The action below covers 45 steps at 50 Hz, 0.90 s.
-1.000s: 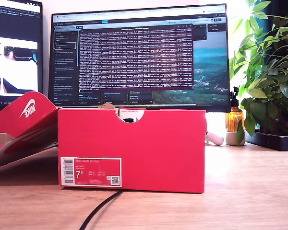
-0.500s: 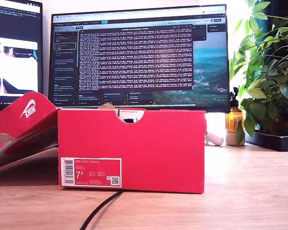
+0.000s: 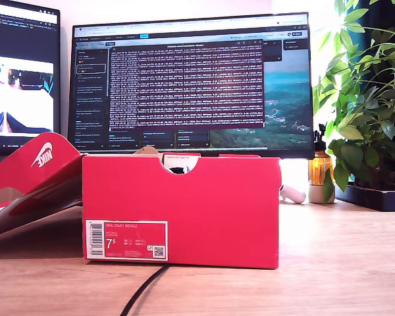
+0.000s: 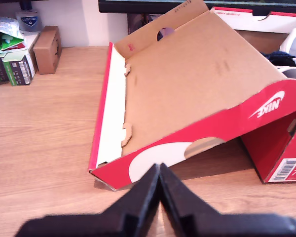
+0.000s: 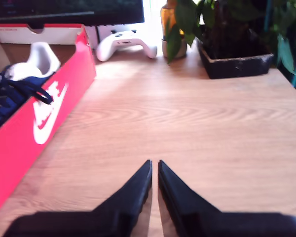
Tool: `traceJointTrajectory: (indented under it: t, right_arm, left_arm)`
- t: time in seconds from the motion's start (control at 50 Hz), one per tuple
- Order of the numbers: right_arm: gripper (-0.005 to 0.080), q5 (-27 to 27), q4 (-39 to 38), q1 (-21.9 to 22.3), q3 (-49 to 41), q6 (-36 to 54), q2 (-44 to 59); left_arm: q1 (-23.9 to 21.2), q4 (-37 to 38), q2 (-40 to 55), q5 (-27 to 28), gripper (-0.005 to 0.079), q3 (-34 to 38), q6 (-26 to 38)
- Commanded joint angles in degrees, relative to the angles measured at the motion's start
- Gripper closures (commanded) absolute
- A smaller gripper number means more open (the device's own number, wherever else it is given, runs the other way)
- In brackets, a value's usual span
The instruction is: Pack the blue shoes by picking the first shoe and placing it inside the red shoebox, left side, then picking and rotating the second shoe and placing it in the shoebox
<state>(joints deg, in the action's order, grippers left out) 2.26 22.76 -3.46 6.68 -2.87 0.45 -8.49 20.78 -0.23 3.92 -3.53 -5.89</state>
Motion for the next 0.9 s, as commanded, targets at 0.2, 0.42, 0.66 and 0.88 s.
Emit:
traceJointTrajectory:
  t: [0.2, 0.42, 0.66, 0.88]
  right_arm:
    - [0.0763, -0.04, -1.68, -0.11, -1.2, -4.13, -0.39]
    - [0.0763, -1.86, -4.57, -0.11, -1.81, 4.42, -0.39]
    - [0.0763, -1.88, -9.97, -0.11, -5.22, 4.83, -0.39]
    - [0.0763, -2.6, -11.06, -0.11, -5.66, 7.56, -0.35]
  left_arm:
    - [-0.09, 0.72, -0.46, -0.37, 0.0757, 1.42, -0.11]
    - [-0.09, 0.76, -0.46, -1.2, 0.0757, 1.42, -0.13]
    - [-0.09, 0.72, -0.46, -2.71, 0.0757, 1.46, -0.13]
    - [-0.09, 0.63, -0.46, -4.31, 0.0757, 1.51, -0.13]
